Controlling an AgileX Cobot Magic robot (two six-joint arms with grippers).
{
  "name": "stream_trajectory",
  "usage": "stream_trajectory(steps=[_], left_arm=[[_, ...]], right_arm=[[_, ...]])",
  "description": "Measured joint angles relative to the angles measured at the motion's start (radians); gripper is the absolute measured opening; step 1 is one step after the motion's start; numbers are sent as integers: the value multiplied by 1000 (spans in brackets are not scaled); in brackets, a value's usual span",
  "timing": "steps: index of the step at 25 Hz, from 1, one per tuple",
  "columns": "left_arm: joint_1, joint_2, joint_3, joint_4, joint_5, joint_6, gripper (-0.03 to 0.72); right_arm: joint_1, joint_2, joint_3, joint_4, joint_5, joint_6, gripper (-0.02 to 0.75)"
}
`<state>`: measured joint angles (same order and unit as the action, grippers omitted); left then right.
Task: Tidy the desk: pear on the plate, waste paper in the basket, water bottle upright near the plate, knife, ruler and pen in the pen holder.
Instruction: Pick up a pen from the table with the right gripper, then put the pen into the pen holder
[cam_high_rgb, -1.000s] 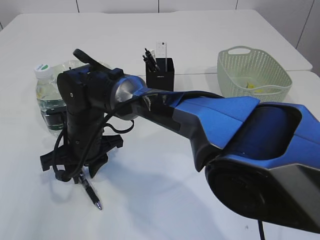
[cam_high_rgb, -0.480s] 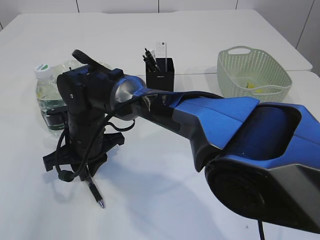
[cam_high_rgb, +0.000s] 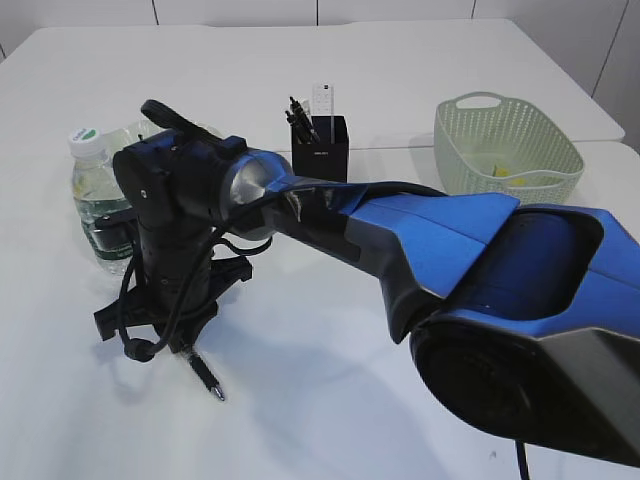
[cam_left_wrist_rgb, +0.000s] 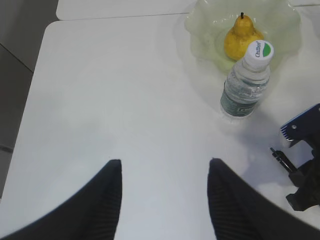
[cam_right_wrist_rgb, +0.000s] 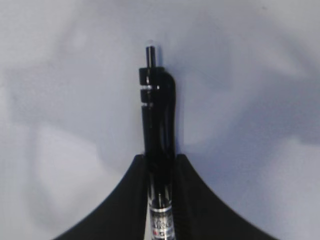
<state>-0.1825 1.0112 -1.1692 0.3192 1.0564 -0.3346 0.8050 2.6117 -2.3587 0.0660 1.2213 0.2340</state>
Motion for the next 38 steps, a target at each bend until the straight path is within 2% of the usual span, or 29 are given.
stream_trajectory(steps=[19, 25, 30, 38], left_arm=[[0, 0, 0, 0, 31, 0, 391], [0, 0, 0, 0, 35, 0, 391], [0, 0, 0, 0, 27, 0, 391], [0, 0, 0, -3, -23, 0, 383]], right_arm=[[0, -152, 2, -91, 10, -10, 119], [0, -209, 34, -182, 14, 0, 119], [-25, -256, 73, -235, 20, 15, 119], [-115, -317, 74, -293, 23, 19, 119]])
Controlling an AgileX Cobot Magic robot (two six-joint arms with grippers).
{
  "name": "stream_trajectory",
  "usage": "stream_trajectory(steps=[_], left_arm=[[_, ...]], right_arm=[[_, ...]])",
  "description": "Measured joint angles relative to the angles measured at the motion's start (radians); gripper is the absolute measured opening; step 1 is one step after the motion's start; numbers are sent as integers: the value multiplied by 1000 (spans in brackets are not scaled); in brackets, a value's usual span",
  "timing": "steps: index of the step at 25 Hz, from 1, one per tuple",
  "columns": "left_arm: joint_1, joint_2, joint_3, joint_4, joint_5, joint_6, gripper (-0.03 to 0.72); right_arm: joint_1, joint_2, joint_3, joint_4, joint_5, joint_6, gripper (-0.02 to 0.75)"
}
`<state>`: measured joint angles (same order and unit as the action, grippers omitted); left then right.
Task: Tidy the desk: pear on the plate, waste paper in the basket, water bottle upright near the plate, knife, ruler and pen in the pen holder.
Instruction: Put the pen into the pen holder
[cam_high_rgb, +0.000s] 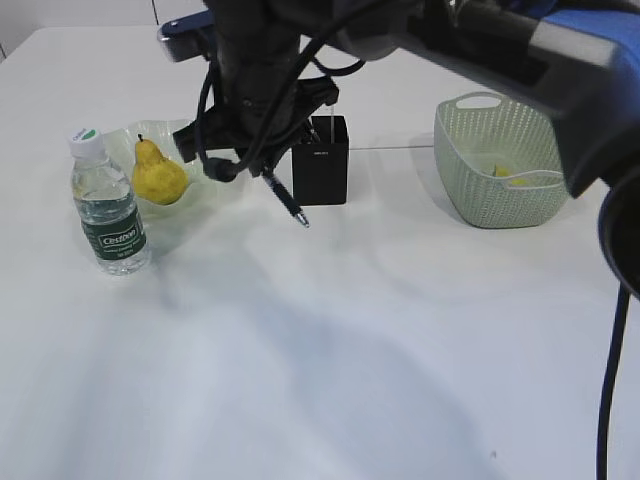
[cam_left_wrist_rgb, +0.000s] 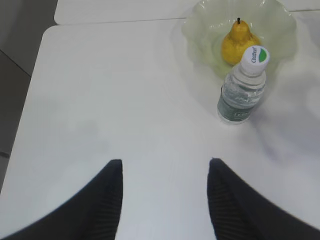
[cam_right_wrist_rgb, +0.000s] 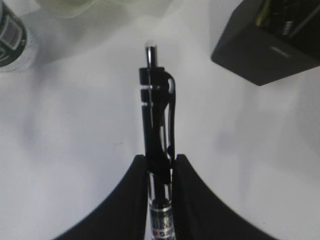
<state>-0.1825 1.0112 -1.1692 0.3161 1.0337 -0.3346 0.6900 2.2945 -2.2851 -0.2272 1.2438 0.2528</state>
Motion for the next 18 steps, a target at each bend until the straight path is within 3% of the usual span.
stream_trajectory(steps=[9, 18], left_arm=[[0, 0, 0, 0, -76, 0, 377], [0, 0, 0, 0, -199, 0, 377]], right_arm=[[-114, -36, -15, -43, -1, 0, 119], [-176, -37, -21, -50, -207, -2, 119]])
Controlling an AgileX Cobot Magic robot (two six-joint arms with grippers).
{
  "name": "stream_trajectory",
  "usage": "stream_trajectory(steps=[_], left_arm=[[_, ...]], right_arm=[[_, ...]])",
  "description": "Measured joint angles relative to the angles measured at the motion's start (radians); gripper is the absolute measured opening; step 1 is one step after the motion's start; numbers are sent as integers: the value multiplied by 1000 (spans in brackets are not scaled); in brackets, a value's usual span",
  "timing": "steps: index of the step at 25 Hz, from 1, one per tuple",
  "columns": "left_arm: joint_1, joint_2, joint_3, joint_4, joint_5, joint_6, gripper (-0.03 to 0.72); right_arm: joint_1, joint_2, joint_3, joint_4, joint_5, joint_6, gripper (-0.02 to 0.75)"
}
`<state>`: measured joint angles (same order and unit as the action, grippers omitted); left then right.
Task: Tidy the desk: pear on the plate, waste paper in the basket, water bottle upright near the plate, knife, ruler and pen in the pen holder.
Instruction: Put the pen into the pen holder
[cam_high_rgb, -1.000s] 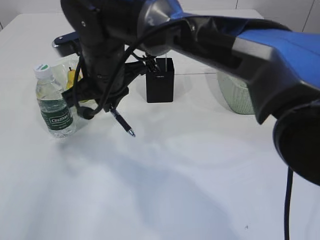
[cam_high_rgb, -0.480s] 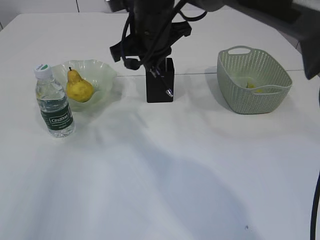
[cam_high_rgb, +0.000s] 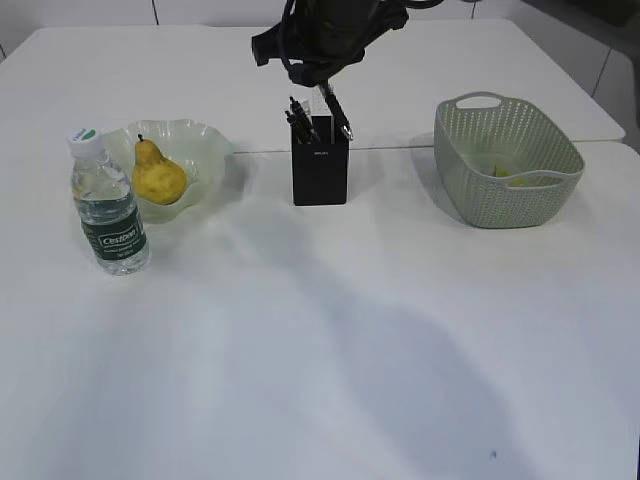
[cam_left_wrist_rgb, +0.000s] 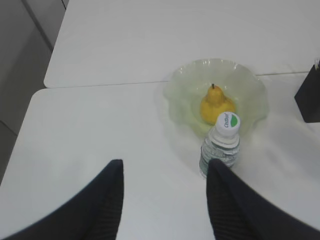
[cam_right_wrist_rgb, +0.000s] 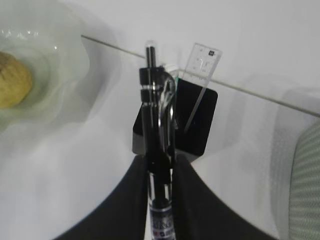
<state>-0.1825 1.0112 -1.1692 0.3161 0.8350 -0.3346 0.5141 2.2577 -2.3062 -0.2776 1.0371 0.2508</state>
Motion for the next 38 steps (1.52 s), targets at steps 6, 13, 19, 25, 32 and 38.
stream_trajectory(steps=[6, 13, 19, 25, 32, 38], left_arm=[[0, 8, 0, 18, -23, 0, 377], [0, 8, 0, 55, -76, 0, 377], [0, 8, 0, 78, -84, 0, 376], [0, 8, 0, 90, -93, 0, 376], [0, 8, 0, 96, -94, 0, 376], [0, 8, 0, 98, -94, 0, 375]], right_arm=[[-42, 0, 0, -2, -127, 0, 119], [-81, 4, 0, -34, -277, 0, 120], [-82, 60, 0, -56, -374, 0, 119], [-91, 109, 0, -79, -445, 2, 119], [-93, 141, 0, -99, -553, 4, 119], [-115, 147, 0, -101, -617, 4, 119]])
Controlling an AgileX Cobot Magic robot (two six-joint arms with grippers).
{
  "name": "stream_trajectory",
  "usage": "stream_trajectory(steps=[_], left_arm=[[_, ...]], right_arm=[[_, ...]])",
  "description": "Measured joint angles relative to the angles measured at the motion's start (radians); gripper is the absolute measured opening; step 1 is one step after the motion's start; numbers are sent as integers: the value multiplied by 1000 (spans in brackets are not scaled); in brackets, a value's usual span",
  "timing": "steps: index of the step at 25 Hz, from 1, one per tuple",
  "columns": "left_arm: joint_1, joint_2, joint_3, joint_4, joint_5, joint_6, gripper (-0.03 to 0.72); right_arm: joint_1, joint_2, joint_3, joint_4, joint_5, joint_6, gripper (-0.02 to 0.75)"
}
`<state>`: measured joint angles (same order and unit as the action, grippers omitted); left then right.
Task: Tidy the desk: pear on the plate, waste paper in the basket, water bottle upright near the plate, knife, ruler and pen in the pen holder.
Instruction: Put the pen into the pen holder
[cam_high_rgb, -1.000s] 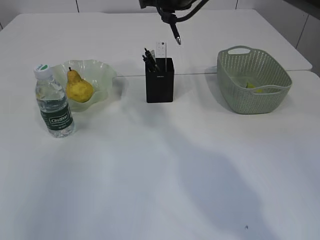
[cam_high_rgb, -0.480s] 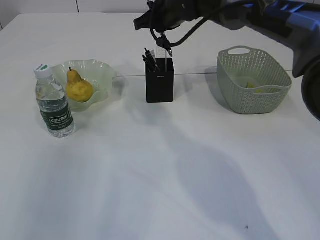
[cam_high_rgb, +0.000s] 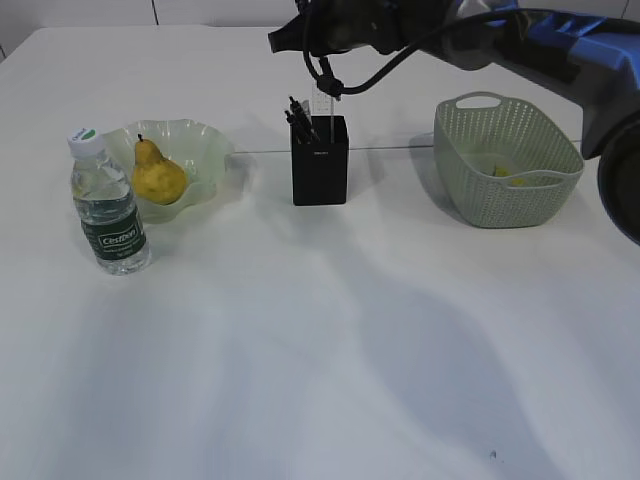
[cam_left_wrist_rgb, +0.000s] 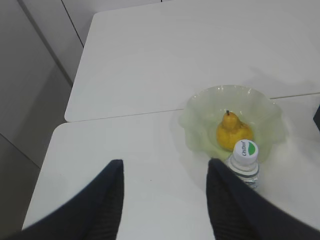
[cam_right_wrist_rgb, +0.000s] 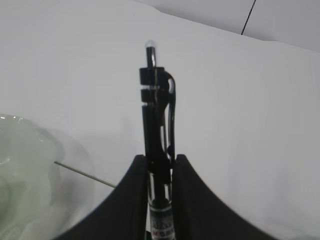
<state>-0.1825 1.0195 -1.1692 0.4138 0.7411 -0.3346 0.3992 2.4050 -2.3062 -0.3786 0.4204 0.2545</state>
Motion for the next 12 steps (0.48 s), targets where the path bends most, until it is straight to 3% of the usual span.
stream_trajectory(steps=[12], left_arm=[[0, 0, 0, 2, -27, 0, 372]], right_arm=[[-27, 64, 0, 0, -41, 0, 119]])
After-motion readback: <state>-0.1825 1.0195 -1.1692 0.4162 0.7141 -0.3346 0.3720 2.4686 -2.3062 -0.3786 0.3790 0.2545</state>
